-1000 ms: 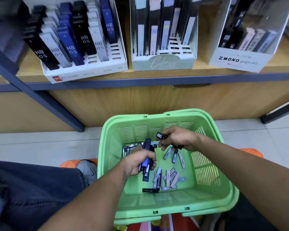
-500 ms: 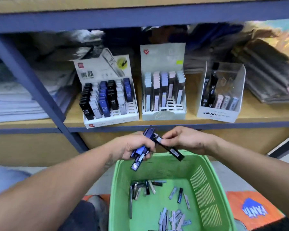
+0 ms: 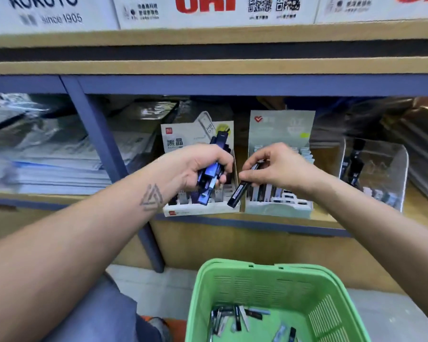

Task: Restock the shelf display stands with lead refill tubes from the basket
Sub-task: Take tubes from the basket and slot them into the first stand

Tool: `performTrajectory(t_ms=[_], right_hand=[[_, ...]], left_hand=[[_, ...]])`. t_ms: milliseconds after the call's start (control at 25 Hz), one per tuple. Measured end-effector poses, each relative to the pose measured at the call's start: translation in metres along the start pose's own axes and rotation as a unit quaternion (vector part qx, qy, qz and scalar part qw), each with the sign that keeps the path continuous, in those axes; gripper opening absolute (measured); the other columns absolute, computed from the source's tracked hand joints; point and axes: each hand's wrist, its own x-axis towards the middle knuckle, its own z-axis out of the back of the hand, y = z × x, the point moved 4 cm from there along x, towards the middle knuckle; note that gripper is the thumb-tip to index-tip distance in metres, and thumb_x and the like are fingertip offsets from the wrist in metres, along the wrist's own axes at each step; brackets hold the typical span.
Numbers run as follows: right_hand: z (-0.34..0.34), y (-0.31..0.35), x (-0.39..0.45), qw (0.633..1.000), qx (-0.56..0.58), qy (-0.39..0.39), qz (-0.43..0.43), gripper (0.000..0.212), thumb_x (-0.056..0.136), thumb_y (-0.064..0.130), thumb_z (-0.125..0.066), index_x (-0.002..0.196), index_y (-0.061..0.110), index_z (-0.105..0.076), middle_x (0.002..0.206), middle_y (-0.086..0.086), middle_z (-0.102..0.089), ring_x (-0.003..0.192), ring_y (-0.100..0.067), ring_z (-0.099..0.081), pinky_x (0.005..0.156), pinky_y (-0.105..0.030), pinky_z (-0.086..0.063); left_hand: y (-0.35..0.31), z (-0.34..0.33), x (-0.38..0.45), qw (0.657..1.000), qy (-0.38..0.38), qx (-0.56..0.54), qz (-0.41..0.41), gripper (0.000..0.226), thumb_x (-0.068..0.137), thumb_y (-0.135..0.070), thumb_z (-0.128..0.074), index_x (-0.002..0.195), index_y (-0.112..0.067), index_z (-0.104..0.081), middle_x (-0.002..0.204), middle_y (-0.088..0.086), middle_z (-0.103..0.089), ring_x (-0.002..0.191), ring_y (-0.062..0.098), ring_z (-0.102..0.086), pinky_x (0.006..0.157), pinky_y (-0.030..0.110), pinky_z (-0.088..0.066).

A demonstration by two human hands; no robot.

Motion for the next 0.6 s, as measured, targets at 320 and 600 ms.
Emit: performTrajectory(t_ms=[320,600], right_hand=[[-0.027,0.027,0.046,0.994,-0.038,0.100,0.008,0.020,0.089,0.014,-0.076,0.109,0.014,-0.077,0.085,0.004,-0.079,0.087,-0.006,-0.075,0.084,-0.019,-0.056],[-0.048,0.033,0.078,0.966,-0.244,0.012,0.086,0.018,0.085,0.028,-0.080,0.103,0.026,-0.076,0.090,0.004,-0.073,0.087,-0.016,-0.069,0.080,-0.036,-0.058]], left_hand=[[-0.001,0.045,0.009,1.000,-0.013,-0.005,0.022,0.020,0.081,0.003,-0.055,0.065,-0.007,-0.054,0.056,0.008,-0.052,0.047,0.015,-0.052,0.040,0.020,-0.043],[0.016,0.070,0.012,0.999,-0.018,-0.019,0.045,0.017,0.083,0.002,-0.055,0.069,-0.007,-0.052,0.062,0.010,-0.052,0.048,0.016,-0.053,0.041,0.019,-0.044]])
